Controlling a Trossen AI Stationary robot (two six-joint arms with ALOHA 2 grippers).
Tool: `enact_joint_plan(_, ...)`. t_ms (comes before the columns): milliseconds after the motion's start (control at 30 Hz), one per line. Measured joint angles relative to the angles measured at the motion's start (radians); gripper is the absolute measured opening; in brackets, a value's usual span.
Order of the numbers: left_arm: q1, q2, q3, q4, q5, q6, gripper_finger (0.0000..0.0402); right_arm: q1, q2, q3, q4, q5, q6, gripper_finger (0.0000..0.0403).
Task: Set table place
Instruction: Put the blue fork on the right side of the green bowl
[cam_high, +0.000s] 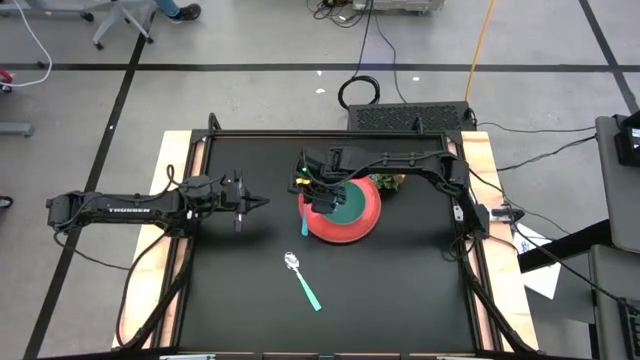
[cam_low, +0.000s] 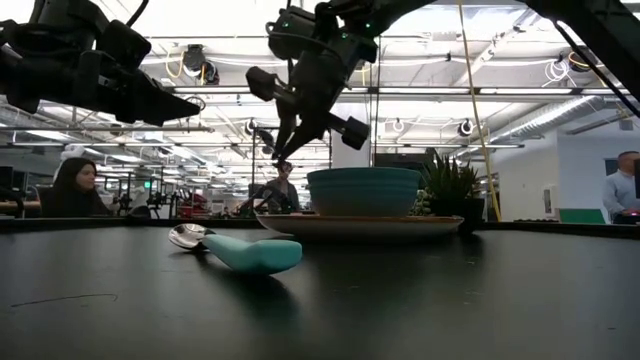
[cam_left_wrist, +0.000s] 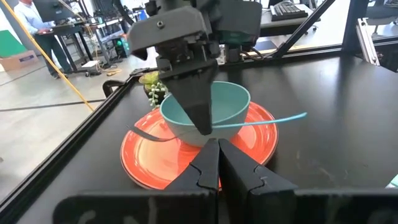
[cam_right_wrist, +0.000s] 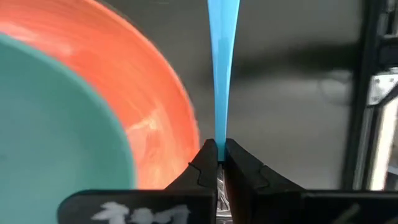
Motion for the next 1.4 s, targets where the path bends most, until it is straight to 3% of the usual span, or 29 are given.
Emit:
enact_joint_plan(700, 0.000, 0.000, 0.000, 0.000, 0.001, -0.007, 0.0015, -0.016, 0.025, 0.000, 0.007, 0.027, 0.046, 0.0000)
enact_joint_plan(867, 0.000, 0.000, 0.000, 0.000, 0.001, -0.007, 0.0015, -0.012, 0.025, 0.000, -0.038, 0.158, -0.032, 0.0000)
enact_joint_plan(1400, 0.000, 0.000, 0.000, 0.001, 0.001, -0.007, 0.0015, -0.005, 0.024, 0.000, -0.039, 0.180, -0.034, 0.0000)
